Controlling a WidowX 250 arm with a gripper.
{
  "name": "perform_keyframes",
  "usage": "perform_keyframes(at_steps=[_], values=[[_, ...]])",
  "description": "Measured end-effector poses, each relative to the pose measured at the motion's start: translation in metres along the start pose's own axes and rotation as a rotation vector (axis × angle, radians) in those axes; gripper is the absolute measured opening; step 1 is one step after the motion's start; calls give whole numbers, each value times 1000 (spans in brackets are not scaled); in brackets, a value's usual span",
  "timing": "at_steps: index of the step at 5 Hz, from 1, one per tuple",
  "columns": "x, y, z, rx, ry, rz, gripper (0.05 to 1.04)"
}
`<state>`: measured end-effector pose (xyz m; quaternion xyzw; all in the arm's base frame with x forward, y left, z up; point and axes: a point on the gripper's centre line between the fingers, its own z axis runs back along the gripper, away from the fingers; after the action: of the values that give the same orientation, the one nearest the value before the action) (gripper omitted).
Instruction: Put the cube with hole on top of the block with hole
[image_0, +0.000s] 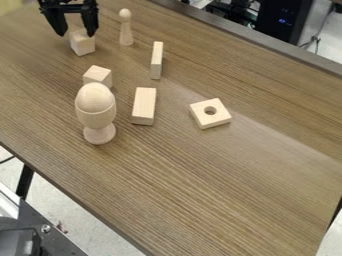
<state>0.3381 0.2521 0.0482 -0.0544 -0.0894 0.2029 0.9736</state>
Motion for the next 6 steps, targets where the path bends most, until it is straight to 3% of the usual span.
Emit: perform_keyframes(at_steps=[2,5,6], values=[[-3,-3,3,8,-8,-7,997],[-24,-11,1,-62,144,-33,957],[-24,-9,0,-53,146,-24,718]])
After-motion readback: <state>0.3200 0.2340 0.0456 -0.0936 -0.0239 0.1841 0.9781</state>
